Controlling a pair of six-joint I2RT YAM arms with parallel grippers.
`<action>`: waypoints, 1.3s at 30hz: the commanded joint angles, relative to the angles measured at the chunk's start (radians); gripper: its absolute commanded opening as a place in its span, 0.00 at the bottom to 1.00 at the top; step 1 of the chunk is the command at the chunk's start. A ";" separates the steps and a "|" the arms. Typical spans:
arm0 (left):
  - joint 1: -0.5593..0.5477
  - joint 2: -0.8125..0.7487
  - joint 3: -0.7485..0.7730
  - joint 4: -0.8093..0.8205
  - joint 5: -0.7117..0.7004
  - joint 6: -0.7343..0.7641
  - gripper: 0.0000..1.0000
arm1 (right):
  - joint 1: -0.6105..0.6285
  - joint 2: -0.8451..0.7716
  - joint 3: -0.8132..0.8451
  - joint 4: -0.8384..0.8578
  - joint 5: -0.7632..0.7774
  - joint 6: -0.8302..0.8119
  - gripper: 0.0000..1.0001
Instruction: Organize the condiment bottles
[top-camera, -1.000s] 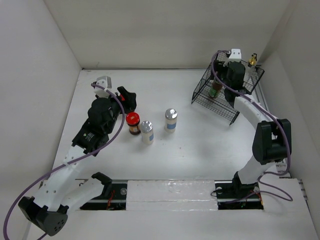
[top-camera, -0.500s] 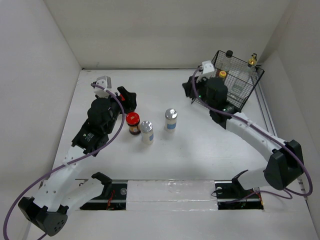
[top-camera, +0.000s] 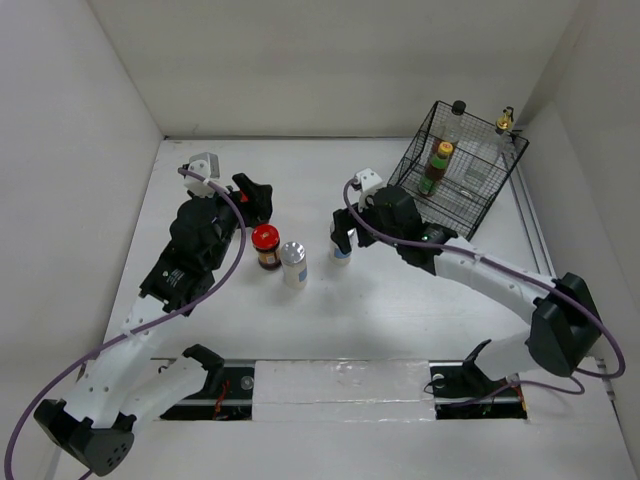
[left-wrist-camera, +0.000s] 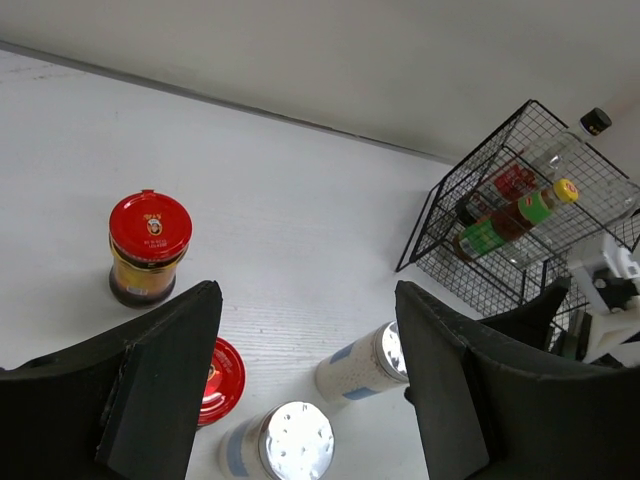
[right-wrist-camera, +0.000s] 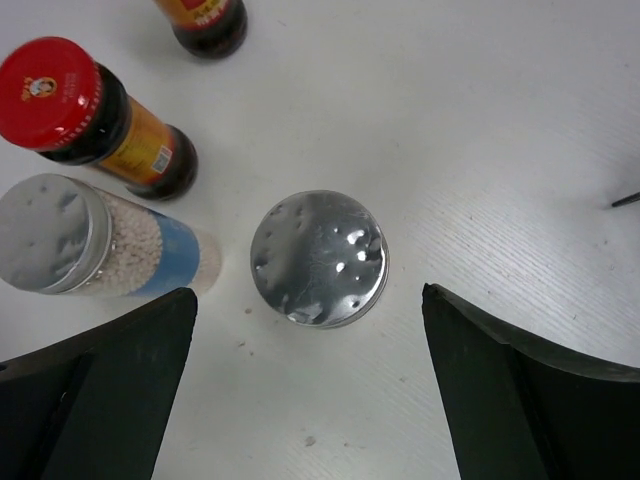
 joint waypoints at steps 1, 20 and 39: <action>0.004 -0.014 -0.006 0.051 0.011 0.013 0.66 | 0.002 0.045 0.051 -0.018 -0.005 -0.005 1.00; 0.004 -0.014 -0.006 0.051 0.020 0.013 0.66 | 0.047 0.000 0.042 0.114 0.239 0.004 0.51; 0.004 -0.014 -0.006 0.051 0.038 0.013 0.66 | -0.428 -0.310 0.081 0.123 0.421 0.024 0.47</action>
